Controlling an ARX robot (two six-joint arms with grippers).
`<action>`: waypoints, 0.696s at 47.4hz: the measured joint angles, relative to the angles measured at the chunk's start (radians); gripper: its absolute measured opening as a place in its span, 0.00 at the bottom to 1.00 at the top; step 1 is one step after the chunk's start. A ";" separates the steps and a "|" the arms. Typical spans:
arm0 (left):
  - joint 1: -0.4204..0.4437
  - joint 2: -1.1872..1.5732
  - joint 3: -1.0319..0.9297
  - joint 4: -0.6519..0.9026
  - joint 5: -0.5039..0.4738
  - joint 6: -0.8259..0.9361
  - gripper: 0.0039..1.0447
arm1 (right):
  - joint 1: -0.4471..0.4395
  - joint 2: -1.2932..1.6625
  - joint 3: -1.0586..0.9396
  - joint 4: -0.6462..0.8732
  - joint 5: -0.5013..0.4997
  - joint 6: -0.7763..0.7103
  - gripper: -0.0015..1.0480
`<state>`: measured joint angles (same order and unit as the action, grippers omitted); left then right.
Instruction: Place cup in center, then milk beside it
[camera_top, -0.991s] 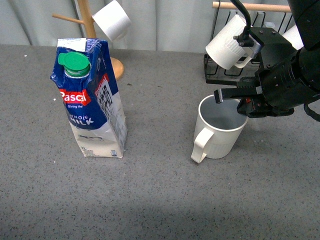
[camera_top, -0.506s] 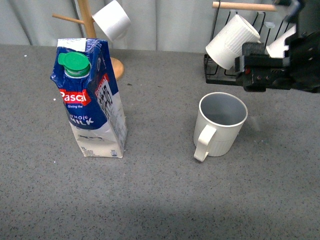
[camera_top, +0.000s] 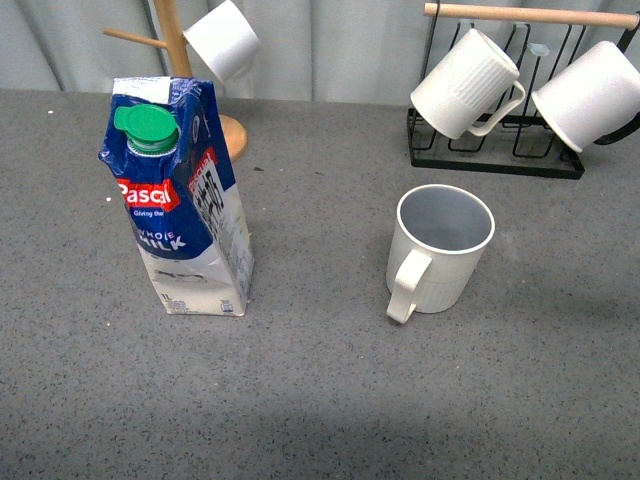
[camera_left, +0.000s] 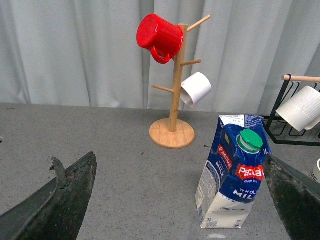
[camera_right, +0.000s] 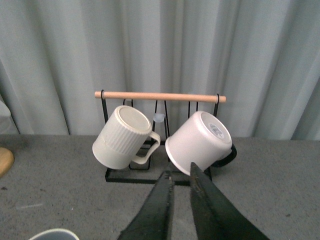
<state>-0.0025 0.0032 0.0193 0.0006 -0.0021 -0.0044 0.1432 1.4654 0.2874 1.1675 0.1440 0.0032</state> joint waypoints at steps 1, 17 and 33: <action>0.000 0.000 0.000 0.000 0.000 0.000 0.94 | -0.005 -0.013 -0.013 -0.004 -0.005 0.000 0.08; 0.000 0.000 0.000 0.000 0.000 0.000 0.94 | -0.059 -0.261 -0.161 -0.109 -0.059 -0.004 0.01; 0.000 0.000 0.000 0.000 0.000 0.000 0.94 | -0.141 -0.538 -0.244 -0.299 -0.141 -0.004 0.01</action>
<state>-0.0025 0.0032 0.0193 0.0006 -0.0021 -0.0044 0.0025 0.9272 0.0433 0.8680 0.0029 -0.0006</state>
